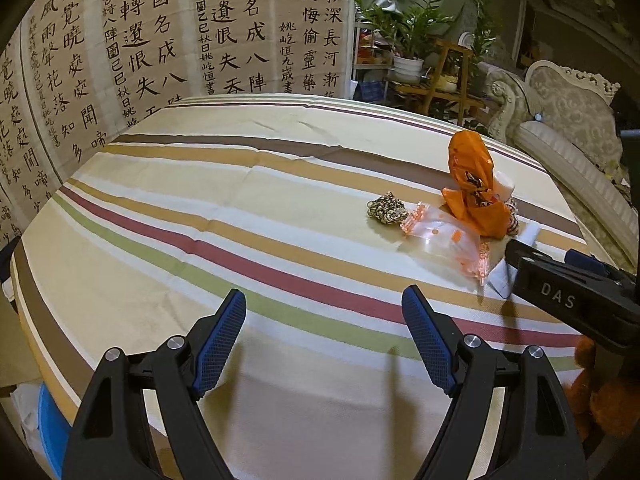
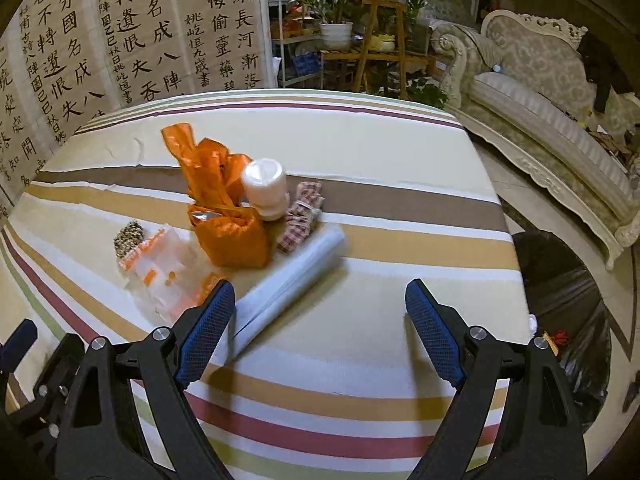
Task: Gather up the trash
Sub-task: 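Move the open right tool toward the long white tube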
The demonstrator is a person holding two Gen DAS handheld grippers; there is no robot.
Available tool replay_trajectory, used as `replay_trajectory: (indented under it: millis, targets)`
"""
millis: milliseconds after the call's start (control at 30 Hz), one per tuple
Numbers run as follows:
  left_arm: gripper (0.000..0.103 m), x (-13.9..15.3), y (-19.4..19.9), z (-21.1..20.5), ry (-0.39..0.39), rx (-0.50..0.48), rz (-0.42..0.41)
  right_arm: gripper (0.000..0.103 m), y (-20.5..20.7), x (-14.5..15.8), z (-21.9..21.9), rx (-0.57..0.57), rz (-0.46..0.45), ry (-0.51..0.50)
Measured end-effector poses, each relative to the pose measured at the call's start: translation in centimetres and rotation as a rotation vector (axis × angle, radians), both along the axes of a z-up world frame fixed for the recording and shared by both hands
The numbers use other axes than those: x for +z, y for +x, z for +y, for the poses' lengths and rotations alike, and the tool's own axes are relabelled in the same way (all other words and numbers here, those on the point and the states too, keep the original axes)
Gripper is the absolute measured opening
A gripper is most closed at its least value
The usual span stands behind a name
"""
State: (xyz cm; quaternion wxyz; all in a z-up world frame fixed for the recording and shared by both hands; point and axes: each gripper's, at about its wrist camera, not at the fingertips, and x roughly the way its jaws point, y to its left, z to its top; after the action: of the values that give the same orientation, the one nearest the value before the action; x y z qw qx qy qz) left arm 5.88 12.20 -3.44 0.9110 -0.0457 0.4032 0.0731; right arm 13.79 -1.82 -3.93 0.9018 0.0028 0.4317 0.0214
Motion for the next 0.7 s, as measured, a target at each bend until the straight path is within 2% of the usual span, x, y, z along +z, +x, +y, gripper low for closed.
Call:
replay_trajectory:
  millis: [67, 433, 700]
  targets:
    - [0.078, 0.0, 0.1, 0.1, -0.004, -0.001, 0.000, 0.077, -0.1, -0.1, -0.4, -0.007, 0.005, -0.005]
    - [0.078, -0.1, 0.1, 0.2, -0.010, 0.001, 0.001, 0.077, -0.9, -0.1, -1.4, -0.030, 0.014, 0.020]
    - [0.078, -0.2, 0.2, 0.2, -0.013, -0.002, 0.003, 0.077, 0.0, -0.5, 0.2, -0.019, 0.041, 0.024]
